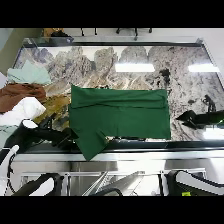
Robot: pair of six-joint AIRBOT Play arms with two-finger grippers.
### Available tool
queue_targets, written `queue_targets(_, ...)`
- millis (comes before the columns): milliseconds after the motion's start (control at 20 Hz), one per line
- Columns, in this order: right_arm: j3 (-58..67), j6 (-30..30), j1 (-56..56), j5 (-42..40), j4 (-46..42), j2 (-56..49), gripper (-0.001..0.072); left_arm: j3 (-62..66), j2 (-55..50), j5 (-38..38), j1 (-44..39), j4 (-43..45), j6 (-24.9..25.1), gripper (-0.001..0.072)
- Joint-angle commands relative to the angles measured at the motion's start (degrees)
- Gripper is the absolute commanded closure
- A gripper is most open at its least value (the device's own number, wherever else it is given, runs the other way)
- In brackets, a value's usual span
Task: Fold the shirts.
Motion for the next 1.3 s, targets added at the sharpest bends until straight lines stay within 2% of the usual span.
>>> queue_targets(0,-5.01,-0.22,-0.07,-0.76,0.63,-0.26,0.0148,-1.77,-2.71,5.55,-4.90,-3.08,1.88,0.0131)
queue_targets(150,-6.01,-0.24,-0.07,-1.77,-0.04,-1.11,0.0147,0.20,-6.56,6.10,-7.76,-3.08,2.27,0.0132)
queue_targets(200,-6.08,-0.20,-0.04,-1.64,-0.44,-1.68,0.0147,0.96,-7.32,6.12,-8.41,-3.04,2.29,0.0154)
queue_targets(300,-6.62,-0.24,-0.04,-1.62,-0.46,-3.32,0.0147,2.36,-7.96,6.08,-8.96,-3.06,3.34,0.0594)
queue_targets(350,-7.21,-0.42,-0.04,-1.62,-0.44,-4.42,0.0147,3.06,-7.89,5.84,-9.03,-3.06,3.78,0.0655)
queue_targets(550,-10.45,-2.40,2.58,-1.84,0.39,-7.72,0.0150,6.12,-7.78,3.19,-8.98,-3.06,3.78,0.0662)
queue_targets(600,-10.58,-2.69,4.39,-1.81,0.90,-8.28,0.0190,6.88,-7.78,2.56,-8.98,-3.08,3.78,0.0663)
queue_targets(650,-10.56,-3.67,6.25,-1.70,1.46,-8.63,0.0347,7.85,-7.78,1.42,-8.98,-3.06,3.85,0.0693)
queue_targets(750,-10.12,-4.11,9.22,-1.38,2.16,-8.48,0.0633,10.62,-7.76,-2.12,-8.96,-2.95,3.87,0.0693)
queue_targets(800,-9.44,-4.07,9.86,-0.66,2.16,-7.96,0.0686,12.22,-7.45,-4.31,-8.96,-2.69,3.80,0.0693)
queue_targets(900,-7.61,-1.03,9.38,1.44,0.81,-5.53,0.0687,14.88,-4.76,-7.50,-8.96,-1.60,3.32,0.0694)
queue_targets(1000,-5.33,6.32,7.67,3.91,-5.35,-2.58,0.0687,16.24,0.24,-9.99,-8.96,3.17,0.04,0.0694)
queue_targets(1100,-4.61,10.51,5.68,4.98,-9.94,0.70,0.0687,16.46,5.51,-13.22,-8.96,8.00,-2.34,0.0694)
queue_targets(1250,-4.59,11.45,3.52,5.99,-9.90,3.98,0.0687,16.46,11.80,-16.72,-8.87,11.52,-4.15,0.0694)
